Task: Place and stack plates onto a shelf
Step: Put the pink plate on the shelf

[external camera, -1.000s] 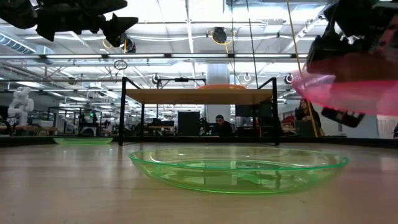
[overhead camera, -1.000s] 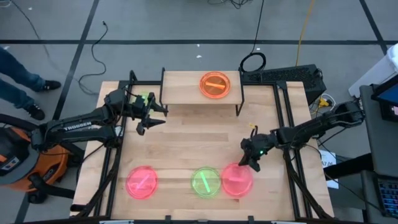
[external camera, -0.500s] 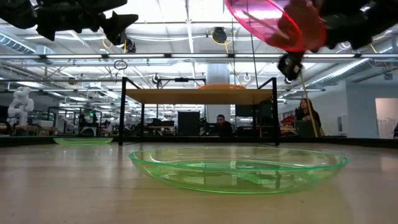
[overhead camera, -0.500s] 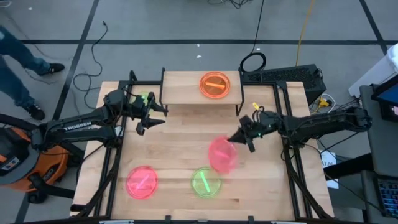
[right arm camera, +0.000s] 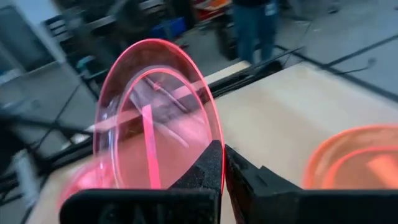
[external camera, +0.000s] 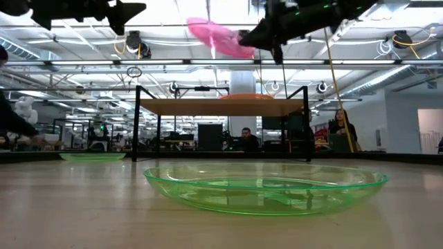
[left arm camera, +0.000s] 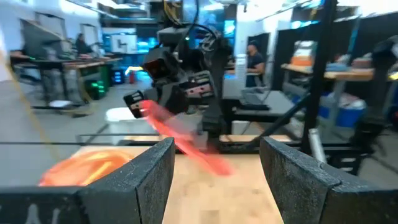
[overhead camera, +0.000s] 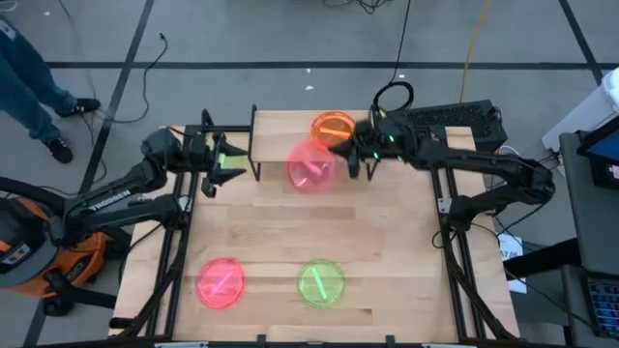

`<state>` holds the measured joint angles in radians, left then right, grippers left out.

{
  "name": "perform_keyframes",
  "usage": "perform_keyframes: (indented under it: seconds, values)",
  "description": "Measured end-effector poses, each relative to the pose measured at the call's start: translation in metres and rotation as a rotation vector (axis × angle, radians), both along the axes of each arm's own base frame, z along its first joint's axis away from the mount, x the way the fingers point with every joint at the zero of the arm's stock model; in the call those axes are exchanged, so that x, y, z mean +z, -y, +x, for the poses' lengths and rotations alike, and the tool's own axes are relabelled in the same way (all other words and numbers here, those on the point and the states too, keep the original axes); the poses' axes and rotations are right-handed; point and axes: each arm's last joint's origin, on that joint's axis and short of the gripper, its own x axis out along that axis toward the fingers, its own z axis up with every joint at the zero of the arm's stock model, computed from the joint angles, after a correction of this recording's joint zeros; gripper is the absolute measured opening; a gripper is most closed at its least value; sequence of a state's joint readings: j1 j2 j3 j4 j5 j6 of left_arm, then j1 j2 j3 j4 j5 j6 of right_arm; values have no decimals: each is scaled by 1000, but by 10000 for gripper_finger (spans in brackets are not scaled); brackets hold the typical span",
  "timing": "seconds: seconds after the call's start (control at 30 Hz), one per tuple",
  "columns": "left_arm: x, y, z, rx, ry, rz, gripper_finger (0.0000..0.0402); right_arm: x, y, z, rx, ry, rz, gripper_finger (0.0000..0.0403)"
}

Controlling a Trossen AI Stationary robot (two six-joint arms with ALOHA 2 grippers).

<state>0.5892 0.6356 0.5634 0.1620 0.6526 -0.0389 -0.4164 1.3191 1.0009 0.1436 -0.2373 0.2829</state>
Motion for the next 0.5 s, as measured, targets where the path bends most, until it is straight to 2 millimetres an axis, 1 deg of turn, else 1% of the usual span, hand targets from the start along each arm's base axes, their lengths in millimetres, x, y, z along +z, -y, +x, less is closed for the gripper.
perform_keyframes:
  seconds: [0.17,0.3,0.4,0.5]
  values:
    - [0,-6,-4,49,-20,-4,241,9,50,16,-110,9,4,0]
    - [-3,-7,-4,60,-43,-17,241,15,87,32,-126,48,66,0]
    - [-3,-8,-4,61,-49,-22,241,14,111,44,-117,49,130,0]
    - [-3,-8,-4,61,-48,-20,241,12,130,58,-101,25,172,0]
